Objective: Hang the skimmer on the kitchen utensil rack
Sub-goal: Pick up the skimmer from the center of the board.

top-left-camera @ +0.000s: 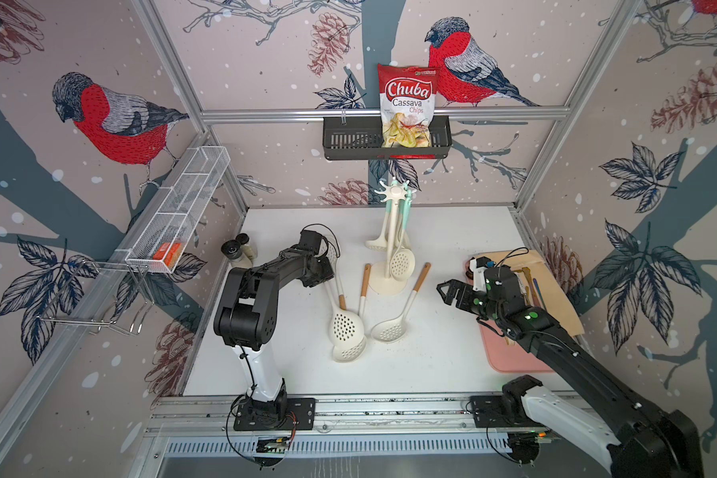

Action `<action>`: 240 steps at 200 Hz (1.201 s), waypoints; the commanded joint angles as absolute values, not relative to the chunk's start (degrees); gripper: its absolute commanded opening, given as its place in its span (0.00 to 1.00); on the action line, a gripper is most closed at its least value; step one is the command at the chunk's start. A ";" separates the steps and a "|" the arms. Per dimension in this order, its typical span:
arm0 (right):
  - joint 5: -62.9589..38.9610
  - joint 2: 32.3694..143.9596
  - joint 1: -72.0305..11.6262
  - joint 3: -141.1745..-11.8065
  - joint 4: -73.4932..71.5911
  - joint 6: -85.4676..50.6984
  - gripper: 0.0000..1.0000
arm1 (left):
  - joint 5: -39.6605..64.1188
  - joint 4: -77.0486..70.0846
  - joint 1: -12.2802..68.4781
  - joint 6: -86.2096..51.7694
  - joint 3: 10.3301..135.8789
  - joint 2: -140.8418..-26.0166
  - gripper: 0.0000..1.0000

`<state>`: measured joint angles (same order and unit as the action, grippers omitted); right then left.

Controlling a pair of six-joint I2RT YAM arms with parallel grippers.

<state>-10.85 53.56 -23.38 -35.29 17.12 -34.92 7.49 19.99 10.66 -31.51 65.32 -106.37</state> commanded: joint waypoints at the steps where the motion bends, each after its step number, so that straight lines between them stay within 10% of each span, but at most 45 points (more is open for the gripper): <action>1: -13.00 53.08 -22.84 -36.65 18.28 -36.05 1.00 | 8.57 18.92 9.96 -30.85 66.23 -107.04 0.36; 46: -12.80 47.52 -22.58 -34.85 15.83 -34.02 1.00 | 9.67 18.87 9.56 -30.30 66.70 -106.76 0.00; 138: -6.06 40.35 -32.61 -35.75 6.45 -36.42 1.00 | 12.00 14.49 9.50 -29.26 57.79 -71.85 0.00; 240: -25.37 53.18 -49.90 -53.13 -12.44 -32.41 0.86 | 36.27 -21.39 23.82 -39.58 62.64 -54.83 0.00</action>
